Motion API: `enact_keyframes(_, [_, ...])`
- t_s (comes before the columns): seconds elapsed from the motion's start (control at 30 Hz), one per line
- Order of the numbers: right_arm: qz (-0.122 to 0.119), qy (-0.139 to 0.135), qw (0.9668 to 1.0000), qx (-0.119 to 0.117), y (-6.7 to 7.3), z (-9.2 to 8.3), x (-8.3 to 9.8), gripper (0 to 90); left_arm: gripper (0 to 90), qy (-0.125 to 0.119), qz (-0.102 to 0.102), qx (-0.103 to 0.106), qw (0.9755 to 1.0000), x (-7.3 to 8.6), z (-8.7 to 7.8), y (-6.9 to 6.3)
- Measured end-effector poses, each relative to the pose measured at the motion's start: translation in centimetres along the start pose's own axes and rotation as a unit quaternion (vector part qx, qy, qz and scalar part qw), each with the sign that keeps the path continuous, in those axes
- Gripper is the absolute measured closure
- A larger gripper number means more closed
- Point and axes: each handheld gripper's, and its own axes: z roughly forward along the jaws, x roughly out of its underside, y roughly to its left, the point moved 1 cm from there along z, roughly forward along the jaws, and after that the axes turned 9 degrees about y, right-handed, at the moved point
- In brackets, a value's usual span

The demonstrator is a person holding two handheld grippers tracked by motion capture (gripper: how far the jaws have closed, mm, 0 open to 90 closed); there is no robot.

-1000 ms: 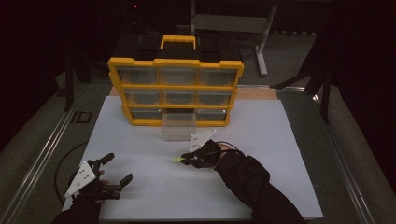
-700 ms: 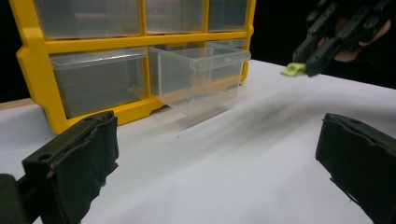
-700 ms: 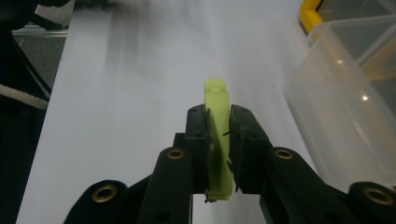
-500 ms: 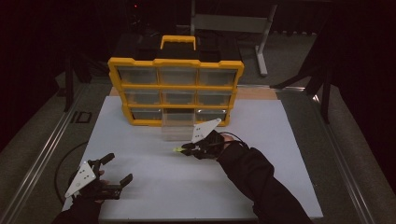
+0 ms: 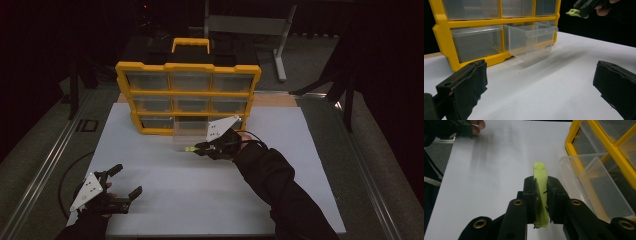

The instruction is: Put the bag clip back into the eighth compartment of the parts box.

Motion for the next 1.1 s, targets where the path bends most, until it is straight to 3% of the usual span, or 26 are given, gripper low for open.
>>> enact_keyframes(0.57, [-0.005, -0.001, 0.9999, 0.013, -2.4, -0.6, -1.5, 78.9, 0.0, -0.001, 0.000, 0.000, 1.0000, 0.0, 0.0, 0.0])
enact_keyframes(1.1, [-0.002, -0.001, 0.9997, 0.024, -4.7, 0.0, -2.5, 78.9, 0.0, -0.002, -0.001, 0.001, 1.0000, 0.0, 0.0, 0.0])
